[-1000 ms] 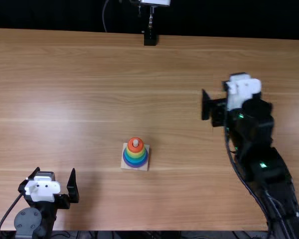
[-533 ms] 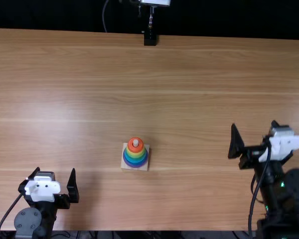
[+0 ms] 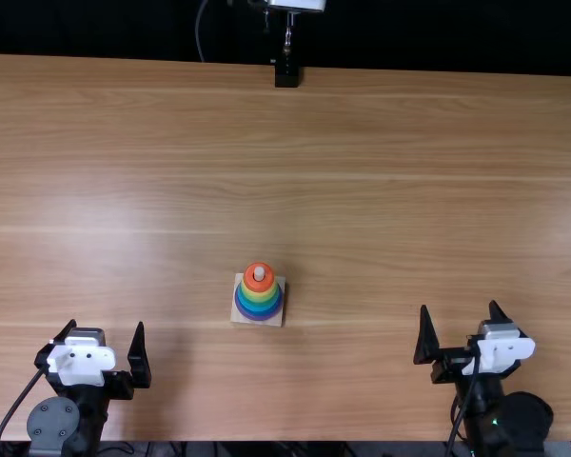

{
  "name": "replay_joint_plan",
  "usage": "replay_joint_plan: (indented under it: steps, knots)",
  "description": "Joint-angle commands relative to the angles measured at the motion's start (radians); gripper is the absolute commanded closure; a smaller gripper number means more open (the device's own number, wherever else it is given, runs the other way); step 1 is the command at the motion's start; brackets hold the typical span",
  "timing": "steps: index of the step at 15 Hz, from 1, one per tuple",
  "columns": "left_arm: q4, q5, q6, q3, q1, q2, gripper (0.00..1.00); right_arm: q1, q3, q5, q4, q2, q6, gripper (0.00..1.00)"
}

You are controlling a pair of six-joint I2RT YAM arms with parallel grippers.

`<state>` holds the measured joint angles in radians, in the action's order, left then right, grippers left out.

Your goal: Build the Hanoi tower: stack the rings onto the peg from bottom to top in this color order: purple, dark blue, light blue, dark green, light green, yellow, orange.

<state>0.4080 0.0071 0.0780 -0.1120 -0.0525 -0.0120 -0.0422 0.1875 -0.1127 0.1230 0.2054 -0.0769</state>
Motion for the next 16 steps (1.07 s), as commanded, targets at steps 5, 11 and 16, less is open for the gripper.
replay_joint_plan:
  steps: [5, 11, 16]
  knots:
    - [0.078, -0.002, -0.014, 0.112, -0.006, 0.012, 0.0, -0.016, -0.154, 0.011, 0.001, -0.158, 0.005, 0.0]
    - [0.078, -0.002, -0.014, 0.112, -0.006, 0.012, 0.0, -0.025, -0.172, 0.006, 0.145, -0.205, 0.007, 0.0]
    - [0.078, -0.002, -0.014, 0.112, -0.006, 0.012, 0.0, -0.035, -0.174, 0.006, 0.235, -0.205, 0.005, 0.0]
